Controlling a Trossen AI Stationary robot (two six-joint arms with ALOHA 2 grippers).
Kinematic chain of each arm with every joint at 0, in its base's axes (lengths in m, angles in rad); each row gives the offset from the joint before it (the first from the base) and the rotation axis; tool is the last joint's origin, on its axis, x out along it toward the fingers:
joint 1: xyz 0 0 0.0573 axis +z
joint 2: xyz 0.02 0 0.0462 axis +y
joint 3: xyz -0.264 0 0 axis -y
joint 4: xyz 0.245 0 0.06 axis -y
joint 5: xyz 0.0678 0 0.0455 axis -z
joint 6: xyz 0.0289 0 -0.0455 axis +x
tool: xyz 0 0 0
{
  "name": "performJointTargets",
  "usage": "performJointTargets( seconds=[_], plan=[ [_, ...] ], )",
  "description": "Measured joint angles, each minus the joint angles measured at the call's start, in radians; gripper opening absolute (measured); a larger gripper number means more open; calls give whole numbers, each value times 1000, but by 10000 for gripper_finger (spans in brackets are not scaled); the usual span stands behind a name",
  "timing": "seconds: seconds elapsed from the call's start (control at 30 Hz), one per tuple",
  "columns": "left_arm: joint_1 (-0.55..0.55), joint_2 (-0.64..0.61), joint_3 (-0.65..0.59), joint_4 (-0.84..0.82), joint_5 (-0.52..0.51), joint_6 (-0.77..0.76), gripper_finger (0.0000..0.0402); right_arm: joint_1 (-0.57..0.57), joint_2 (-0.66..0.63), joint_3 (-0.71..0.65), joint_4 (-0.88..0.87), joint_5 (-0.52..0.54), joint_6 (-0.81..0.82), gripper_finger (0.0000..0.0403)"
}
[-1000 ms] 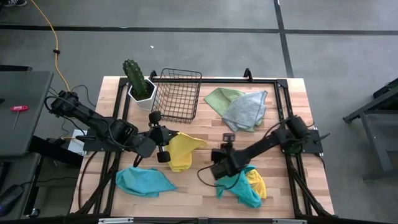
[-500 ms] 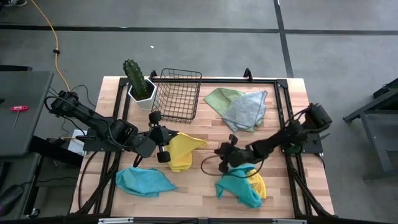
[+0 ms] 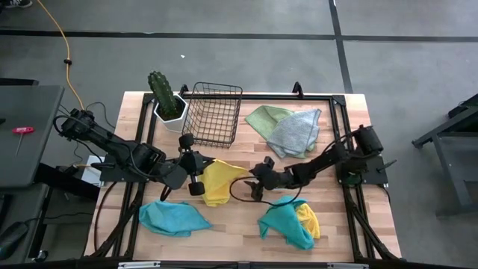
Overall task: Fold microfiber towels
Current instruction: Fold the left yellow microfiber cloth
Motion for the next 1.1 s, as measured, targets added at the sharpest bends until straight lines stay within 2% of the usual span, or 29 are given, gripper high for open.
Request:
performJointTargets(
  seconds=[0.27,0.37,0.47,0.63,0.7,0.87,1.1],
  plan=[
    [0,0,0,1,1,2,0,-12,34,33,10,56,-29,233],
    [0,0,0,0,1,2,0,-12,34,33,12,56,-36,219],
    [0,0,0,0,1,2,0,-10,34,33,15,56,-43,172],
    [0,0,0,0,0,2,0,-10,31,32,53,30,-102,27],
    [0,0,0,0,0,3,0,-10,15,32,42,-2,-116,15],
    [-18,-24,15,3,-54,48,0,-3,-116,32,-151,5,-113,3],
    [-86,-93,17,66,-212,107,0,29,-423,32,-404,49,-162,1]
  ],
)
